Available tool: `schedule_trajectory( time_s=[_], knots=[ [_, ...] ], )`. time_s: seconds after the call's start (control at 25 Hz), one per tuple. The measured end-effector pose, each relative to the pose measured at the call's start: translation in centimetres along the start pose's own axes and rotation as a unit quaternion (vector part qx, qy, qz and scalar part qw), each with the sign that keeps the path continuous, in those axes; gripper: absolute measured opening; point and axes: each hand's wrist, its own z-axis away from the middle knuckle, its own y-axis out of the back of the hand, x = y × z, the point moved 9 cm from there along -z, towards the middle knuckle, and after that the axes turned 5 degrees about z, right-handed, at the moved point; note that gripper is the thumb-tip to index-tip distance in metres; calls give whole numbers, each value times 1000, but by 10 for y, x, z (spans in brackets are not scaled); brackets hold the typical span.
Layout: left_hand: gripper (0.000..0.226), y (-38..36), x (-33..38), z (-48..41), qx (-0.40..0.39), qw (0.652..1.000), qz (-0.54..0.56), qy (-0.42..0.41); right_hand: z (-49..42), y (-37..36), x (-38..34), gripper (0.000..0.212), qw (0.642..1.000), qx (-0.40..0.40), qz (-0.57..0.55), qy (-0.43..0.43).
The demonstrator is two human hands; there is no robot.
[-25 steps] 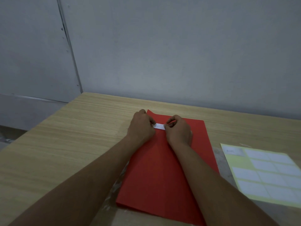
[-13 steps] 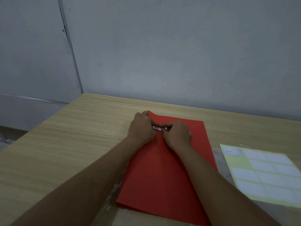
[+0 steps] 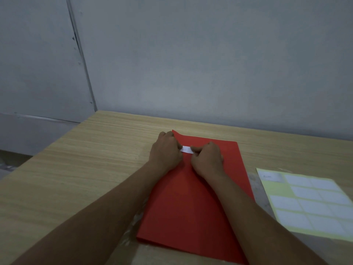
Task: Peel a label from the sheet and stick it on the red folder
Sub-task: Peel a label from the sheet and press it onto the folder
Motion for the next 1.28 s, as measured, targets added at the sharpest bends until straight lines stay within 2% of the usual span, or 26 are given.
schedule_trajectory(
  time_s=[0.12, 0.36, 0.64, 0.84, 0.96, 1.12, 1.28],
  knots=[
    [34, -3, 4, 1, -16, 1000, -3, -18, -1, -3, -4, 38, 999, -20, 44, 9],
    [29, 6, -7, -1, 45, 998, -8, 33, -1, 1, 4, 35, 1000, 18, -11, -9],
    [29, 0, 5, 1, 3, 999, -32, -29, 1, -4, -1, 40, 999, -8, 33, 25],
    [20, 9, -5, 1, 69, 997, -19, 23, 0, 0, 4, 36, 999, 28, -18, 0],
    [22, 9, 4, 2, 44, 999, -27, -19, 2, 1, 3, 34, 998, 31, -45, 11],
    [26, 7, 16, 5, -6, 996, -50, -74, 4, -3, 0, 28, 999, 14, -17, 32],
    [23, 13, 7, 5, 36, 996, -74, -19, 5, 0, 1, 30, 998, 35, -49, 19]
  ],
)
